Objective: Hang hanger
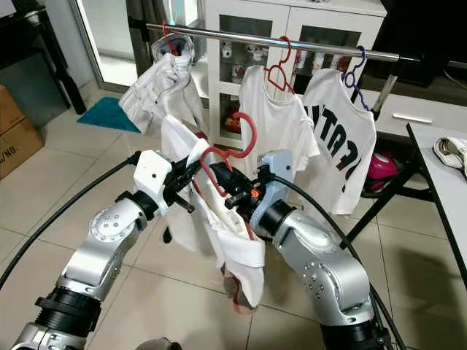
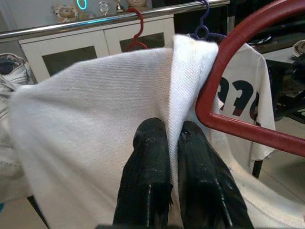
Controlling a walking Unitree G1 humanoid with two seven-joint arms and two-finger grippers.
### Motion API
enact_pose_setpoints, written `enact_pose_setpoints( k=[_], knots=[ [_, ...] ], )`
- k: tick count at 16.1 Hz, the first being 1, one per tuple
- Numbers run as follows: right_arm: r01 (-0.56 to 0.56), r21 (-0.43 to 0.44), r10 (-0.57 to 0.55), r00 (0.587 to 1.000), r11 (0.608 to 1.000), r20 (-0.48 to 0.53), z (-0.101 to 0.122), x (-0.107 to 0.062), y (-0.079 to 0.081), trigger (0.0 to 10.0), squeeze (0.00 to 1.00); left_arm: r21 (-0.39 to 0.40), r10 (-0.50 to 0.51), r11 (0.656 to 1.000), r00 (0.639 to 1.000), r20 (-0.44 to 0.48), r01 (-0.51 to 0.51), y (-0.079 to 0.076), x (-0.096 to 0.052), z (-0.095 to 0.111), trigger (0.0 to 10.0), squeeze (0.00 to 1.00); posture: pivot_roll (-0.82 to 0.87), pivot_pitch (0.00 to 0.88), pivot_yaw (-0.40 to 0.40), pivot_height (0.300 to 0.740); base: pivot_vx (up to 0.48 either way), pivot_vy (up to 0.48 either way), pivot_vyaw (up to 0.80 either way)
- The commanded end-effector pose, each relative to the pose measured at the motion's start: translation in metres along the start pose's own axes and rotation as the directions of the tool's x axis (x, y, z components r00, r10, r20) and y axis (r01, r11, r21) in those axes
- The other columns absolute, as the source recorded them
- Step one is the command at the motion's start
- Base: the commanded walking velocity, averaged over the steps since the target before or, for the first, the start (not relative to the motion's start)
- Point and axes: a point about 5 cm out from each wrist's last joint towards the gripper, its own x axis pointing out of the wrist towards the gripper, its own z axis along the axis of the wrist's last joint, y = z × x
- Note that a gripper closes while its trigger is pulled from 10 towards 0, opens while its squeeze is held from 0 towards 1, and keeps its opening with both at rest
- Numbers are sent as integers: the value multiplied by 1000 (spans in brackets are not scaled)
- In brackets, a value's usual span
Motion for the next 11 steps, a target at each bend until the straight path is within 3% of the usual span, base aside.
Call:
enact_pose_setpoints(
  k=[1,6,11],
  knots=[
    [9,-4,-9,1000,1000,23,7,1,-2,10000,0,4,19,1000,1000,2,-19,3,-2,0,0,0,-15,0,6,740,0,0,0],
    [12,-7,-12,1000,1000,21,8,2,-4,10000,0,-86,80,993,996,40,-76,9,-3,3,0,0,-14,0,5,740,0,0,0],
    [150,-41,-151,988,988,-42,0,4,-18,10000,0,-149,136,983,972,190,-109,15,-10,26,0,0,-12,0,6,740,0,0,0]
  ],
)
